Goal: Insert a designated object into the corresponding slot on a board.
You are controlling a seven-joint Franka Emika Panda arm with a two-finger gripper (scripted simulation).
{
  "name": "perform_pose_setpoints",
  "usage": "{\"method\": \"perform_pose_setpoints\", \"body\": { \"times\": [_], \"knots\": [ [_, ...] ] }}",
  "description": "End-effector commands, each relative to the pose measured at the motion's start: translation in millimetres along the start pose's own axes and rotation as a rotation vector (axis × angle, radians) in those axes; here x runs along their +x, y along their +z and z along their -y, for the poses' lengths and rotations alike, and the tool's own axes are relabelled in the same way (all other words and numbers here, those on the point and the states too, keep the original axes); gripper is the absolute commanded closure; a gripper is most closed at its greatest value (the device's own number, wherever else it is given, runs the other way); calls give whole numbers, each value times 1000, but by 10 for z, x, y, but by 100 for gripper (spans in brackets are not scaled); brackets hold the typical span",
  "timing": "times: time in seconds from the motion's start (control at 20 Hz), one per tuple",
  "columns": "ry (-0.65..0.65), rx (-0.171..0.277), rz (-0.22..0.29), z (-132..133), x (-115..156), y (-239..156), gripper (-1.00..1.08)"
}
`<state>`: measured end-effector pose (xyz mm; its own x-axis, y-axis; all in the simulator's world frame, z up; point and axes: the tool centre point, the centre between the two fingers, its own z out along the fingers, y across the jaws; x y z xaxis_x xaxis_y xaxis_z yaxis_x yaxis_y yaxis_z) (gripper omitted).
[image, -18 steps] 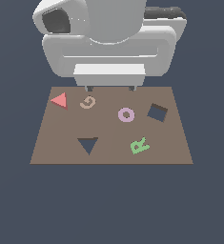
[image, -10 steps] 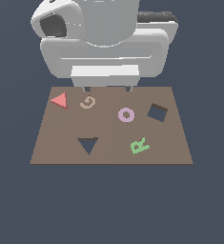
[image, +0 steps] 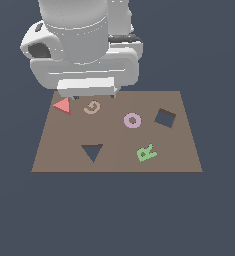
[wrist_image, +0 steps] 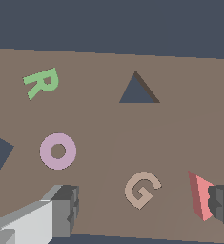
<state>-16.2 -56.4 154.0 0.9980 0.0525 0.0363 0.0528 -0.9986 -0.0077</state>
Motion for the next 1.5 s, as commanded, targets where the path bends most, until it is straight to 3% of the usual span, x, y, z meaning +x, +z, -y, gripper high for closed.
{"method": "perform_pose_setpoints", "body": {
  "times": [0.0,0.4,0.75,1.05,1.45],
  "knots": [
    [-18,-1,6,-186,-109,145,-92],
    [-83,-3,23,-823,-427,628,-92],
    [-120,-4,33,-1198,-575,901,-92],
    [-133,-5,37,-1346,-615,1003,-92],
    [-132,-5,37,-1352,-619,1087,-92]
  ]
}}
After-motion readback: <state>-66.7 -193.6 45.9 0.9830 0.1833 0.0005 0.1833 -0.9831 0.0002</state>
